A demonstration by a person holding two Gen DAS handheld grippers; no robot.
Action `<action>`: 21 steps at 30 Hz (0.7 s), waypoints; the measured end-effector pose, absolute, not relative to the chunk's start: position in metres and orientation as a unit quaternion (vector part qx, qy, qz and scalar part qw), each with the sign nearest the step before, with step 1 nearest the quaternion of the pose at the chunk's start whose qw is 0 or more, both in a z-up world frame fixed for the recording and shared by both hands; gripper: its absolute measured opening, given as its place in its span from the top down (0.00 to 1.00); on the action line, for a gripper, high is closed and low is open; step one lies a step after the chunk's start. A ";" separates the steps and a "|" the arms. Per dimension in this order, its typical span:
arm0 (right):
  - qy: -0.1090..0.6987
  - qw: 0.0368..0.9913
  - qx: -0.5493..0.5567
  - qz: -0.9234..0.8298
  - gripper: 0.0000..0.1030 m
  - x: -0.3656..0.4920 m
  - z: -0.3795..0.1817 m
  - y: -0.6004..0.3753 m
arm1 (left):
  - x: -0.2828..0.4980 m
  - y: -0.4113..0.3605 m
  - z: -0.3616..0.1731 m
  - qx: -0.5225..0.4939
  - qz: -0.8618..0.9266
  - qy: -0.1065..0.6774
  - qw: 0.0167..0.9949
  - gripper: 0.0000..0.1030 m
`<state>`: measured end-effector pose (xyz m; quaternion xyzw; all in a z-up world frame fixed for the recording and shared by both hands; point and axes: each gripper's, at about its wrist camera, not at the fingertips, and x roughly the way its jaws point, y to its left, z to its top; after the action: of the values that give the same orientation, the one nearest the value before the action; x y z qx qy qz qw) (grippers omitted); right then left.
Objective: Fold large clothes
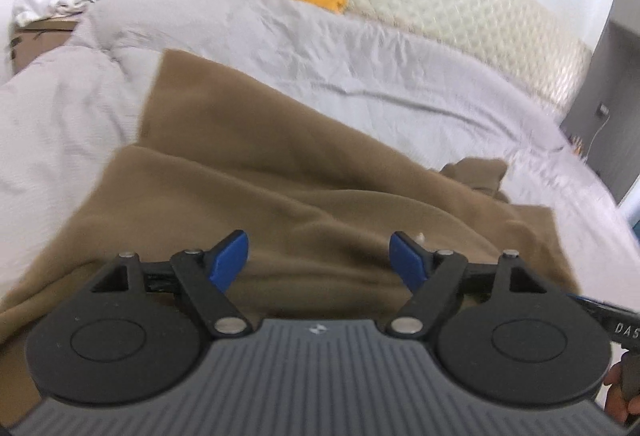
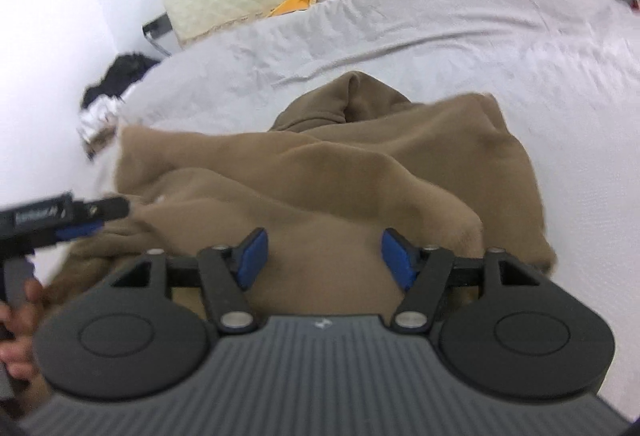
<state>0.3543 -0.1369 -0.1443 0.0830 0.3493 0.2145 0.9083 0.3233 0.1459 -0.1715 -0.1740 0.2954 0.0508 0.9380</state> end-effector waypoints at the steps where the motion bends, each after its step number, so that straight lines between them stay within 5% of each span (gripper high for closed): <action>1: 0.352 0.906 0.092 0.214 0.30 0.347 -0.139 -0.143 | 0.309 0.150 -0.164 -0.177 0.054 0.296 0.937 0.21; 10: 0.441 0.878 0.137 0.128 0.20 0.282 -0.122 -0.208 | 0.192 0.221 -0.128 -0.238 0.096 0.377 0.890 0.21; 21: 0.563 0.786 0.253 0.034 0.20 0.253 -0.173 -0.269 | 0.118 0.298 -0.183 -0.378 0.202 0.482 0.764 0.21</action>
<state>0.2529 -0.2688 -0.1734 0.2534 0.5635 0.0343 0.7856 0.1184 0.2983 -0.1828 -0.3784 0.4824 0.2022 0.7637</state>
